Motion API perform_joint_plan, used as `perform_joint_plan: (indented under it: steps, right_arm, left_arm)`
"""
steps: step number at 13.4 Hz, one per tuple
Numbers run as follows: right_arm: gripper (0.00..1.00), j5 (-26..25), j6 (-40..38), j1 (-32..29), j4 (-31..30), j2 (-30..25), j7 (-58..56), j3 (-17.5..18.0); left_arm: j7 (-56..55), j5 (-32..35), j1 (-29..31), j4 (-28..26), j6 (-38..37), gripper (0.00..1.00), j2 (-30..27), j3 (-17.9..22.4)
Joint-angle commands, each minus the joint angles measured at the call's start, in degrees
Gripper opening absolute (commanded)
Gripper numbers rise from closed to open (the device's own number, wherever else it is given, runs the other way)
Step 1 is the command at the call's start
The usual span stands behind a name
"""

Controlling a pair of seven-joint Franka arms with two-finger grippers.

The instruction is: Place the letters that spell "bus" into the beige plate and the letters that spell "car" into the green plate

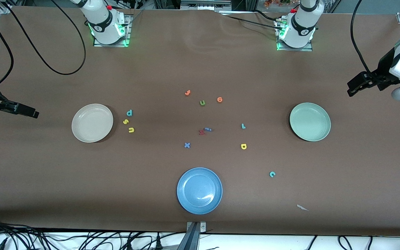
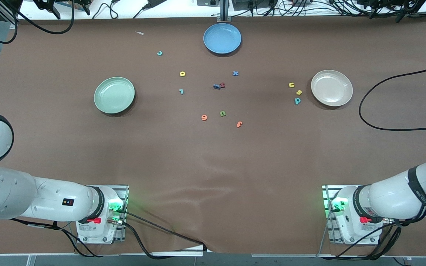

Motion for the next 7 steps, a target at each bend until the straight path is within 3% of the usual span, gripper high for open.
perform_joint_plan:
  steps: [1, 7]
  right_arm:
    - [0.99, -1.7, -1.0, 0.2, -0.7, -1.4, -0.3, 0.2]
    - [0.99, -1.9, -1.0, 1.0, 1.7, -0.5, -0.1, 0.9]
  left_arm:
    - [-0.1, -1.3, 0.5, 1.1, -1.3, 1.00, 0.3, -0.2]
    - [-0.1, -1.3, 0.5, 1.2, -1.3, 1.00, 0.3, -0.2]
